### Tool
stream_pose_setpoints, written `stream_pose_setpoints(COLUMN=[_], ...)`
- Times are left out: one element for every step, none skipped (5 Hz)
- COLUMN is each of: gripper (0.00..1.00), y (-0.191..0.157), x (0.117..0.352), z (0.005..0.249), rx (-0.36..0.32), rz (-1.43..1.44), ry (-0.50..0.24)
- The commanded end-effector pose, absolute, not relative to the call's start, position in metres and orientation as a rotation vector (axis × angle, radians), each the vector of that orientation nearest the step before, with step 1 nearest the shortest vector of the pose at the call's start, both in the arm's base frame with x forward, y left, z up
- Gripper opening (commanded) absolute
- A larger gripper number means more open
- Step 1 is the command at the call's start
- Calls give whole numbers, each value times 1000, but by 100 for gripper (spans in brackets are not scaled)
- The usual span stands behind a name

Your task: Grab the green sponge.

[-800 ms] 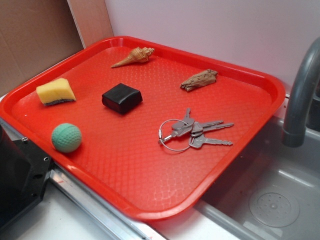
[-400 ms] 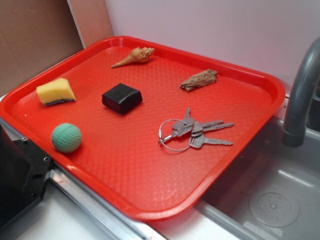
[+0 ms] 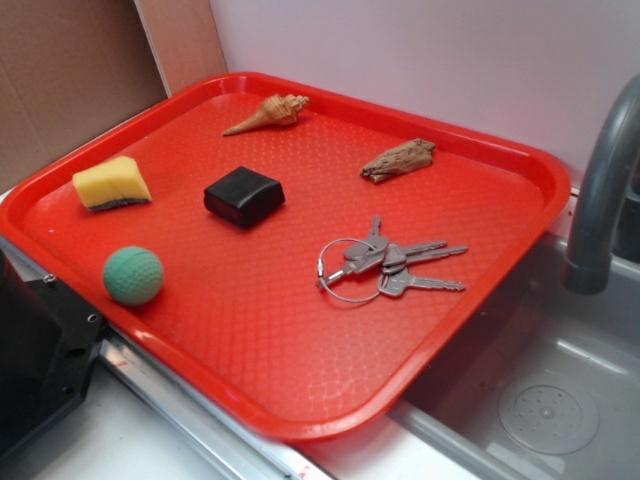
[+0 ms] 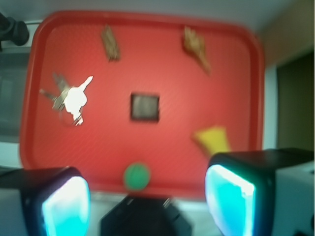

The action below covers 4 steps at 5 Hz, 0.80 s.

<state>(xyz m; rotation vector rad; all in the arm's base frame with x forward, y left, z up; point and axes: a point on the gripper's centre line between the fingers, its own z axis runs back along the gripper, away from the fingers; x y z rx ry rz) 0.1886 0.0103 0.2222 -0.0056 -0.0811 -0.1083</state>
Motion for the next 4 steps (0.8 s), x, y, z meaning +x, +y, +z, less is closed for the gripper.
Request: stream_pose_setpoints(gripper=[100,100,100,100], y=[67,79,74,71], x=[220,206,197,192], z=[142,108,91,72], rx=[-55,-40,0,18], rz=[-594,-657,-634,-597], ry=[60,85,103,102])
